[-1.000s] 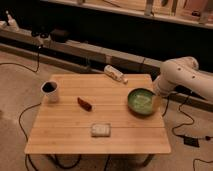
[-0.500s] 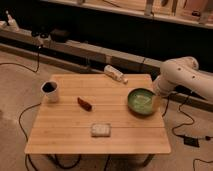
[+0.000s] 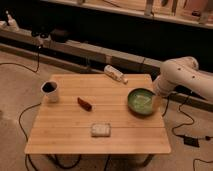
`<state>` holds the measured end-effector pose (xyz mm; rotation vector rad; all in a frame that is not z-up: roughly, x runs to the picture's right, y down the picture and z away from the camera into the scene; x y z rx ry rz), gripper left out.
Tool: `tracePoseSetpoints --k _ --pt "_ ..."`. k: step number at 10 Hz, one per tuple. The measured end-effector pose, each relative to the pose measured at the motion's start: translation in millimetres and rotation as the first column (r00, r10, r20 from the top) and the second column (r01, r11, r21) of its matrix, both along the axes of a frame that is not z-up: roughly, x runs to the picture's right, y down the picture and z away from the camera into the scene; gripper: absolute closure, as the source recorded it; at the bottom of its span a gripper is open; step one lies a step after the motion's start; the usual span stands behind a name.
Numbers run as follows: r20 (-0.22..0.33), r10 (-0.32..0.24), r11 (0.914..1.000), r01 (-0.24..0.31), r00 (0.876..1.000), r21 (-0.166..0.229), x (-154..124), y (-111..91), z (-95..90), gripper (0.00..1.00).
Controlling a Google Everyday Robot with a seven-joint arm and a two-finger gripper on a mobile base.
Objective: Pick up the ceramic bowl
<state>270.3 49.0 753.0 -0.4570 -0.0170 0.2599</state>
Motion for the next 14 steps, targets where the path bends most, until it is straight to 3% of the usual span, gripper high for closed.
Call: tracePoseSetpoints --k 4,6,7,9,10,11,13,14 --pt "0.012 -0.011 0.9999 0.011 1.0 -0.003 1.0 -0.8 1.7 0.2" --pt "0.057 -0.087 0.9962 0.087 0.995 0.008 5.9 -5.8 4.5 0.2" --pt "0.079 -0.173 0.9849 0.171 0.982 0.028 12.2 -14.4 4.9 0.2" --pt "0.08 -0.332 0.9429 0.328 0.94 0.056 33.4 -30.7 5.1 0.2" --pt "0.08 -0.374 0.9269 0.37 0.924 0.062 38.5 -35.8 4.8 0.2" --pt "0.08 -0.396 0.9178 0.392 0.915 0.063 41.6 -37.5 4.9 0.2" --pt "0.088 -0.398 0.9171 0.393 0.913 0.065 40.9 -36.1 6.1 0.2" --pt "0.12 -0.391 0.92 0.385 0.912 0.071 34.5 -29.7 10.7 0.2"
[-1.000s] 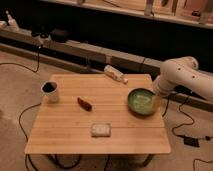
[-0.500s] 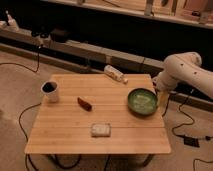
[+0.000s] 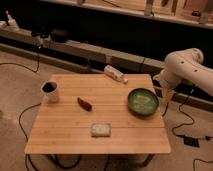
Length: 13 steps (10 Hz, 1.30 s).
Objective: Pick up the ceramic bowl
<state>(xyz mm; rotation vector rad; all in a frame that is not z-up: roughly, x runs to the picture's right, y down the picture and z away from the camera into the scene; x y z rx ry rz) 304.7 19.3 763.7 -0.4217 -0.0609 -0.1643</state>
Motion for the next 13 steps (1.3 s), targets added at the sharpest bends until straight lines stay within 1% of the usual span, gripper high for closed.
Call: tracePoseSetpoints --k 1,2,3,4,5,6,9,10,12,13 --pt "0.068 0.008 0.9998 -0.006 0.998 -0.021 -13.3 17.2 12.4 0.2" --pt "0.11 0.011 0.9991 -0.007 0.994 -0.041 -19.5 32.8 23.2 0.2" --pt "0.167 0.021 0.9973 -0.009 0.986 -0.073 -24.7 55.3 39.0 0.2" --pt "0.209 0.033 0.9946 -0.011 0.977 -0.103 -25.9 71.0 49.7 0.2" --pt "0.233 0.042 0.9927 -0.014 0.972 -0.12 -26.1 80.1 57.0 0.2" --pt "0.246 0.045 0.9918 -0.014 0.968 -0.127 -26.9 84.1 60.9 0.2" --pt "0.251 0.041 0.9917 -0.009 0.967 -0.128 -29.3 84.4 61.5 0.2" --pt "0.258 0.035 0.993 -0.004 0.965 -0.118 -30.4 84.1 63.3 0.2" --pt "0.307 -0.012 0.997 0.035 0.952 -0.069 -39.8 87.0 77.0 0.2" --pt "0.353 -0.055 0.9973 0.069 0.934 -0.026 -51.9 90.5 89.7 0.2"
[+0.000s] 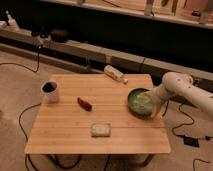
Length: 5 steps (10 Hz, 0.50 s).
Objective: Pick up the ceramic bowl
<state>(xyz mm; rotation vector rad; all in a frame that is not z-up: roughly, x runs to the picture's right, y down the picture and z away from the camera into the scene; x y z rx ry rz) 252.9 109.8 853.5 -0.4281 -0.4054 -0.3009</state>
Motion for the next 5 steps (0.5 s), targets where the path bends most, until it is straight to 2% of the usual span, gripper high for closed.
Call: tracePoseSetpoints --k 2,5 --pt "0.037 -0.027 0.9991 0.025 0.999 0.035 -2.5 9.3 13.4 0.2" --pt "0.014 -0.041 0.9988 0.041 0.999 0.028 13.5 25.4 27.9 0.22"
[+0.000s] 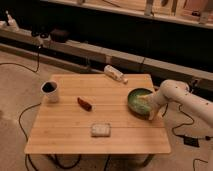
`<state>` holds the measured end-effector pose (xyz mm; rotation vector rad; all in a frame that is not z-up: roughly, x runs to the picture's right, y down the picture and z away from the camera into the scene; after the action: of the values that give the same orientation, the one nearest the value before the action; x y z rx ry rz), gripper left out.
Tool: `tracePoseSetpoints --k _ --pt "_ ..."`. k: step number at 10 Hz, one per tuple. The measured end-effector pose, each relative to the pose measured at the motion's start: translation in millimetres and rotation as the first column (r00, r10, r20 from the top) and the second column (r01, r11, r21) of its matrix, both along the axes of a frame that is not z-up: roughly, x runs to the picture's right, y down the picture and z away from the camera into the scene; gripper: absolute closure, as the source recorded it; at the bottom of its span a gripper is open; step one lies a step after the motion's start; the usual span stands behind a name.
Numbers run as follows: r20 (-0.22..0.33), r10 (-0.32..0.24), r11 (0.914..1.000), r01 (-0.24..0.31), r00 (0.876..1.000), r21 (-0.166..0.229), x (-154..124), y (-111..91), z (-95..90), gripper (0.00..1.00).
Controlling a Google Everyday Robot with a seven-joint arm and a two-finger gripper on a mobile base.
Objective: Pick up the ceramic bowl
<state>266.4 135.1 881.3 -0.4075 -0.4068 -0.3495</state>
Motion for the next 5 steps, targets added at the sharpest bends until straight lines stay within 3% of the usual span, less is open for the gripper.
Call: tracePoseSetpoints --k 1,3,5 --pt "-0.013 0.004 1.0 -0.004 1.0 -0.006 4.1 3.3 3.3 0.27" --pt "-0.028 0.034 0.9992 -0.034 0.999 -0.018 7.6 6.4 11.1 0.49" --pt "-0.002 0.082 0.9963 -0.082 0.997 -0.026 1.6 4.2 12.1 0.69"
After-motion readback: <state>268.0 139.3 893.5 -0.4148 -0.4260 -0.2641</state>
